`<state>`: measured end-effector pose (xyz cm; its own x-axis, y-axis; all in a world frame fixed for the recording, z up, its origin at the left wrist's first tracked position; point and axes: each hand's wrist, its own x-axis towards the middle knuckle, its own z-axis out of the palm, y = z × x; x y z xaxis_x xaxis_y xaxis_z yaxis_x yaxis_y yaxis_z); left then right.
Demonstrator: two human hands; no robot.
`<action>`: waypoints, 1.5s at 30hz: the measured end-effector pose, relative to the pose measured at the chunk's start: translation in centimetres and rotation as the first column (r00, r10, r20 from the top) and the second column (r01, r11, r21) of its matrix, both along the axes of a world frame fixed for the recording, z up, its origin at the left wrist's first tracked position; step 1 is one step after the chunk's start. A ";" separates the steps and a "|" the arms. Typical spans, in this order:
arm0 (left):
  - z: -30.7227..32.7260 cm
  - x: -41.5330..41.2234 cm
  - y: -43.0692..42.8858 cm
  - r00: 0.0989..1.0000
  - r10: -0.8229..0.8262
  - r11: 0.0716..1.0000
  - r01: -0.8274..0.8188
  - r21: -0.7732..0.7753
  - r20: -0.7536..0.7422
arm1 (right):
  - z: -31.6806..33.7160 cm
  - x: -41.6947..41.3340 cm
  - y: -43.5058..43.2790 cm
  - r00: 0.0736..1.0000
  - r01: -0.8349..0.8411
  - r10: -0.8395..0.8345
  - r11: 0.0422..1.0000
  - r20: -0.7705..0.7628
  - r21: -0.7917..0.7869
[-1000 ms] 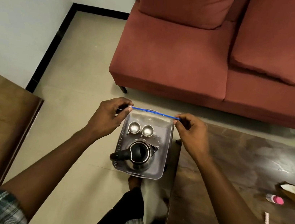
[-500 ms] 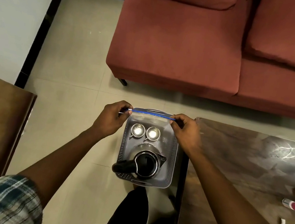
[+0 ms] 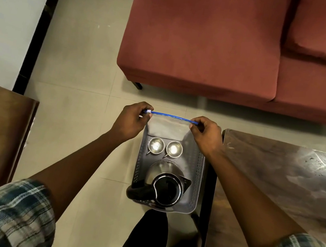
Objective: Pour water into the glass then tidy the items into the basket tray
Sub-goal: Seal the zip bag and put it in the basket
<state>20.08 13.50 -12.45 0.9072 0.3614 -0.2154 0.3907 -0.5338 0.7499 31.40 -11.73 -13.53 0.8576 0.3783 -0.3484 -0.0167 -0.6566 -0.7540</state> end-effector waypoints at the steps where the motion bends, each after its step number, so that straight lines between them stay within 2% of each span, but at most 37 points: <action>1: -0.1 0.3 0.0 1.000 0.003 1.000 -0.003 0.000 0.003 | -0.1 0.2 0.2 1.000 -0.001 0.001 1.000 0.004 0.004; 8: -0.8 2.3 0.4 0.999 0.029 0.999 -0.028 0.034 -0.030 | -1.1 1.5 1.3 1.000 0.026 -0.026 1.000 0.002 -0.005; 13: -2.3 3.1 0.3 0.995 0.063 0.996 -0.058 0.063 -0.079 | -2.5 2.2 1.7 0.997 0.068 -0.068 0.998 -0.048 -0.003; 17: -3.8 3.0 0.1 0.988 0.095 0.993 -0.086 0.080 -0.122 | -3.5 2.3 2.0 0.996 0.041 -0.040 0.999 -0.085 0.010; 26: -3.6 3.1 0.1 0.979 0.153 0.988 -0.152 0.016 -0.138 | -3.3 2.5 1.5 0.994 0.069 -0.064 0.996 -0.086 0.054; 39: -4.0 3.8 -0.5 0.957 0.187 0.982 -0.184 0.034 -0.221 | -3.2 3.1 1.9 0.992 -0.019 0.022 1.000 -0.128 0.023; 45: -4.2 2.8 -0.5 0.947 0.202 0.979 -0.200 0.034 -0.251 | -3.2 3.2 1.9 0.992 0.006 -0.005 1.000 -0.127 0.004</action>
<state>22.91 13.02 -16.63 0.7323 0.5331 -0.4238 0.6659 -0.4300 0.6096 34.57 -9.81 -16.72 0.8085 0.3752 -0.4534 -0.1163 -0.6533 -0.7481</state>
